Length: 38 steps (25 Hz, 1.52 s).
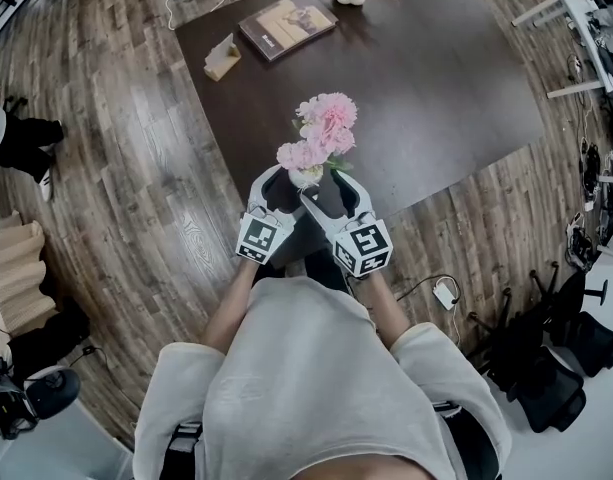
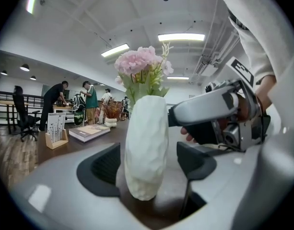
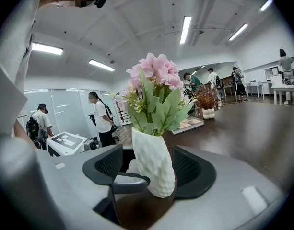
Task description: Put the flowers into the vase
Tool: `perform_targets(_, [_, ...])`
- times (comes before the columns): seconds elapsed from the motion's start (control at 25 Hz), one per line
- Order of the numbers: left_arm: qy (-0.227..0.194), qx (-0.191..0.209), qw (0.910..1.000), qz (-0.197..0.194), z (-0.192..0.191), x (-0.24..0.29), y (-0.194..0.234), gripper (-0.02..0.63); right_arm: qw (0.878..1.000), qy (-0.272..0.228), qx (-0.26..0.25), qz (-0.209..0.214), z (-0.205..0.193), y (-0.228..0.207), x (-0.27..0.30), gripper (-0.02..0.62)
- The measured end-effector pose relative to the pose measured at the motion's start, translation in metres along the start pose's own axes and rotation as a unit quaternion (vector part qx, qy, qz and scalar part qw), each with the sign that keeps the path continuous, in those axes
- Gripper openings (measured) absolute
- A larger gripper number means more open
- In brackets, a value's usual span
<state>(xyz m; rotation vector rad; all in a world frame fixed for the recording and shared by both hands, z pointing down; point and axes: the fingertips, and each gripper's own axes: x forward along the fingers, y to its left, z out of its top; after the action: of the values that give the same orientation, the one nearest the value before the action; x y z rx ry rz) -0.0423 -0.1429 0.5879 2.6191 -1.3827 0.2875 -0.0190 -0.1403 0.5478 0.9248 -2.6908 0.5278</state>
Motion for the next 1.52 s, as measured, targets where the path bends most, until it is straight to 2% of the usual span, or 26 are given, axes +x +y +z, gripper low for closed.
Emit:
perform_targets(0.28, [-0.004,-0.008,0.9992,0.040,0.004,-0.020,-0.008,0.339,1.000,0.007,-0.002,-0.005,-0.006,-0.004,-0.018,0.221])
perform_targets(0.32, [-0.005,-0.008,0.9989,0.046,0.006,-0.023,-0.010,0.330,1.000,0.007,-0.005,-0.005,-0.006,-0.004,-0.021,0.187])
perform_targets(0.4, [-0.008,-0.010,0.9983,0.057,0.009,-0.028,-0.014,0.304,1.000,0.001,-0.008,-0.007,-0.003,-0.006,-0.029,0.123])
perform_targets(0.56, [-0.015,-0.019,0.9964,0.082,0.015,-0.037,-0.021,0.190,1.000,-0.009,-0.010,0.001,0.000,-0.011,-0.040,0.004])
perform_targets(0.68, [-0.027,-0.039,0.9928,0.110,0.017,-0.052,-0.027,0.124,1.000,-0.013,-0.011,0.016,0.001,-0.012,-0.050,0.000])
perform_targets(0.76, [-0.032,-0.039,0.9916,0.119,0.023,-0.060,-0.031,0.094,0.999,-0.020,-0.013,0.021,0.003,-0.012,-0.056,0.000])
perform_targets(0.92, [-0.034,-0.029,0.9930,0.109,0.031,-0.071,-0.042,0.020,0.999,-0.036,-0.014,0.008,0.007,-0.012,-0.071,-0.002])
perform_targets(1.12, [-0.040,-0.008,0.9961,0.078,0.043,-0.084,-0.047,0.012,0.999,-0.049,-0.002,-0.012,0.009,0.001,-0.082,-0.002])
perform_targets(1.28, [-0.053,0.011,0.9973,0.049,0.050,-0.113,-0.057,0.012,0.996,-0.082,-0.006,-0.032,0.009,0.027,-0.096,-0.002])
perform_targets(1.52, [-0.063,0.026,0.9977,0.005,0.046,-0.162,-0.080,0.012,0.991,-0.085,-0.005,-0.103,-0.003,0.066,-0.120,-0.002])
